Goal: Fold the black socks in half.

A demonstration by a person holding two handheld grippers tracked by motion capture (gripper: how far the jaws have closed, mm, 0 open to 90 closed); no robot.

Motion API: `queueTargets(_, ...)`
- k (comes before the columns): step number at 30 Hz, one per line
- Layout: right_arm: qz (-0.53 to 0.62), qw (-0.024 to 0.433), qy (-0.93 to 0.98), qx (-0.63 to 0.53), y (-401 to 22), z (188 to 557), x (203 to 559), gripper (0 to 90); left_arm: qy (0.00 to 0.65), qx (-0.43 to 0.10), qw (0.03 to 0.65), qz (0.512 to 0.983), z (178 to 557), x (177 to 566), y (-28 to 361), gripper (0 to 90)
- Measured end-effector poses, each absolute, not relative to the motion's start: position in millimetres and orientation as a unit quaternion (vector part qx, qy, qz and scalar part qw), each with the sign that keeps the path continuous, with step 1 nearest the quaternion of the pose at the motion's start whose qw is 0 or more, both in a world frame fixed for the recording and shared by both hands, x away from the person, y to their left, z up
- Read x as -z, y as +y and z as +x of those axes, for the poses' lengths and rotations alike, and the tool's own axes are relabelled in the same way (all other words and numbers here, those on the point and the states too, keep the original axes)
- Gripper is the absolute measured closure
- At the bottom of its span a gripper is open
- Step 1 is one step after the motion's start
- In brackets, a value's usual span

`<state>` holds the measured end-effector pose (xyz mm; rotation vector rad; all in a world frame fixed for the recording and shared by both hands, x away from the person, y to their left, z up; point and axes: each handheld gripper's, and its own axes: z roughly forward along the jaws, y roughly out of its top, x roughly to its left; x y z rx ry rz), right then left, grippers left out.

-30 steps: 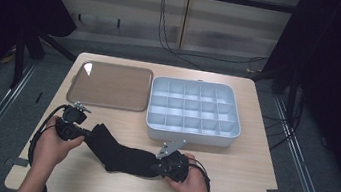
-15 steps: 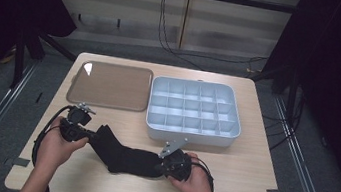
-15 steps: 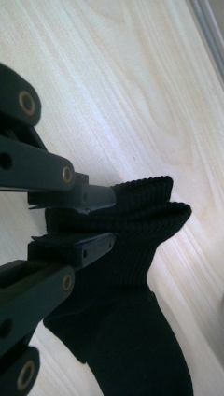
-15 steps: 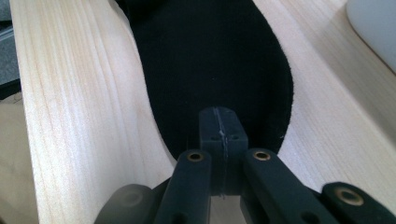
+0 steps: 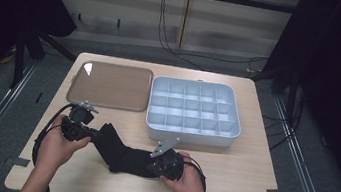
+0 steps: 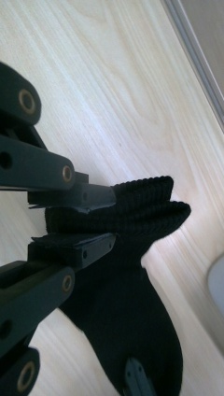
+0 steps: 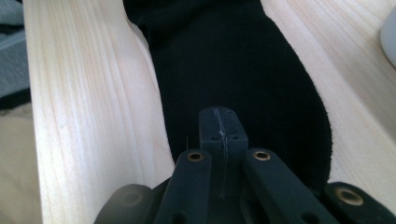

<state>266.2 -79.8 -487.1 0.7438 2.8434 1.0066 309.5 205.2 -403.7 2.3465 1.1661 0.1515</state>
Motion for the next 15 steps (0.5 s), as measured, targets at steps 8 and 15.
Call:
queueTargets(8, 0.237, 0.021, 0.915, -0.325, -73.2, 269.3, 487.1, 90.0, 0.391, -0.051, 0.250, 0.884, 304.8, 389.2, 173.2, 77.5)
queueTargets(15, 0.246, 0.016, 0.910, -0.333, -71.0, 271.8, 488.6, 90.0, 0.377, -0.036, 0.239, 0.894, 304.3, 396.5, 156.0, 77.5)
